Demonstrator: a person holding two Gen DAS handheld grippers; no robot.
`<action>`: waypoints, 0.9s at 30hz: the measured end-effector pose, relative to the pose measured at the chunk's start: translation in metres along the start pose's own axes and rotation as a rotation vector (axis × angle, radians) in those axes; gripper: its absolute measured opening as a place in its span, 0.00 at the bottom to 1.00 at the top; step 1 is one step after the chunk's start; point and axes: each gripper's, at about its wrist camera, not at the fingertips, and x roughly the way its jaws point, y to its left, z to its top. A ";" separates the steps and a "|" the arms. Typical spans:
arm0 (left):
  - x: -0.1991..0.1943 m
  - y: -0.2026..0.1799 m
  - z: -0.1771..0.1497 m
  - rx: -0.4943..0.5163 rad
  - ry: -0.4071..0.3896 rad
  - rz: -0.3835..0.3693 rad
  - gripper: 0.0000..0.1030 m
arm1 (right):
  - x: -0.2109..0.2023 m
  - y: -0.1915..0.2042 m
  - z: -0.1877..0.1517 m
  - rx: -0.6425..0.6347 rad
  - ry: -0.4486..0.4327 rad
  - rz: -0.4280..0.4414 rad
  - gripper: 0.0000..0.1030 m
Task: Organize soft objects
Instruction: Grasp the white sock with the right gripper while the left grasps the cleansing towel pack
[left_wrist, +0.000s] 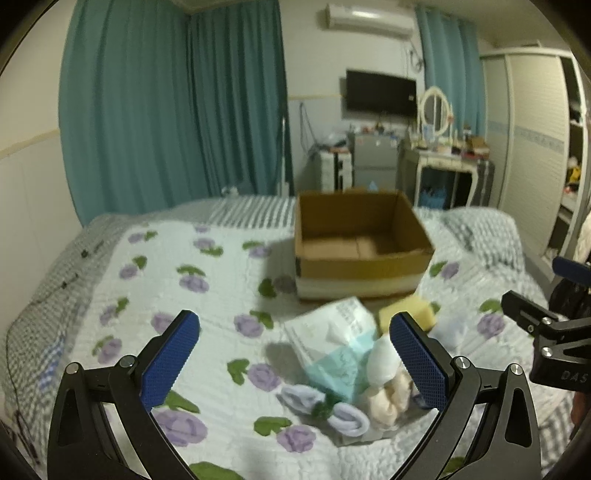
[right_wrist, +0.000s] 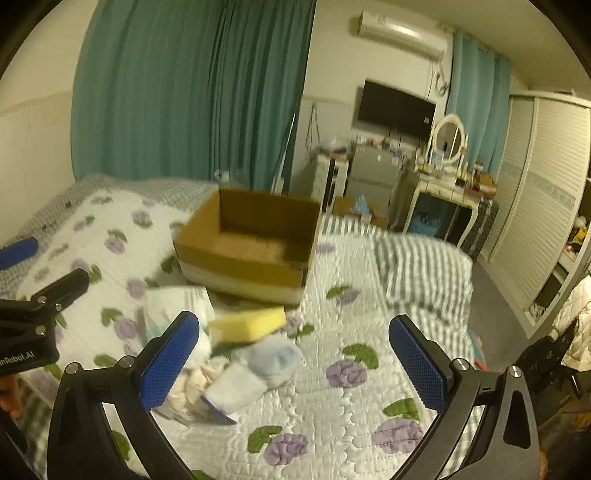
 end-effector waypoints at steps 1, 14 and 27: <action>0.008 0.000 -0.004 -0.001 0.022 -0.001 1.00 | 0.010 -0.001 -0.003 -0.002 0.026 0.003 1.00; 0.080 -0.012 -0.028 0.037 0.217 0.001 1.00 | 0.143 0.003 -0.040 -0.004 0.346 0.144 0.70; 0.137 -0.016 -0.026 0.013 0.354 -0.076 0.83 | 0.101 -0.017 -0.016 0.013 0.224 0.152 0.46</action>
